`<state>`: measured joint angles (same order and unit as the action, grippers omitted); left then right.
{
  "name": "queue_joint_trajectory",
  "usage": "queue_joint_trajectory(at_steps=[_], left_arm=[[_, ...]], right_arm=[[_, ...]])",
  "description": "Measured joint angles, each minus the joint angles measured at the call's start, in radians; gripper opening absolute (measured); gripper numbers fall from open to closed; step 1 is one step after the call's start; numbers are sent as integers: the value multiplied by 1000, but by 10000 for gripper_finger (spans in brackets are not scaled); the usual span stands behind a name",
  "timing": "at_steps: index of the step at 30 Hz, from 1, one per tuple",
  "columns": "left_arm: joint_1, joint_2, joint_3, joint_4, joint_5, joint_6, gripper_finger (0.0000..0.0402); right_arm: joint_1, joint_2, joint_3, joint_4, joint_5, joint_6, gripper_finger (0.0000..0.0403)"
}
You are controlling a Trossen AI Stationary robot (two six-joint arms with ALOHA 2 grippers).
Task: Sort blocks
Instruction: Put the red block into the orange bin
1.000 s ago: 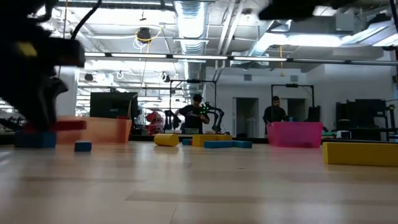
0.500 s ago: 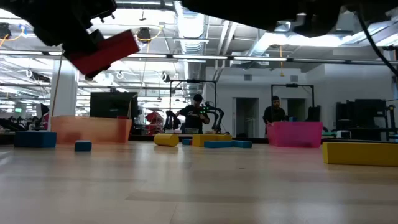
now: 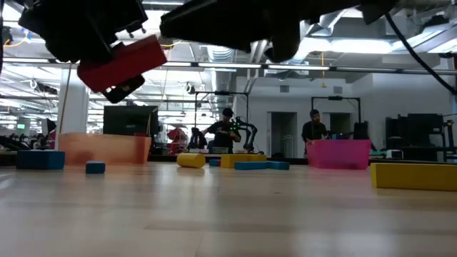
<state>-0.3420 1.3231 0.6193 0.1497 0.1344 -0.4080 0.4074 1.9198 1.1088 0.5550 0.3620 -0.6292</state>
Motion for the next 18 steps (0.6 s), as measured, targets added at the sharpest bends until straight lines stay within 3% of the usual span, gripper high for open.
queue_joint_trajectory(at_steps=[5, 13, 18], left_arm=[[1, 5, 1, 69, 12, 25, 105], [34, 5, 1, 97, 50, 30, 105], [42, 5, 1, 110, 69, 29, 105]], right_arm=[[-25, 0, 0, -42, -138, 81, 207], [-27, 0, 3, -22, -147, 75, 201], [-31, 0, 5, -20, -148, 77, 157]])
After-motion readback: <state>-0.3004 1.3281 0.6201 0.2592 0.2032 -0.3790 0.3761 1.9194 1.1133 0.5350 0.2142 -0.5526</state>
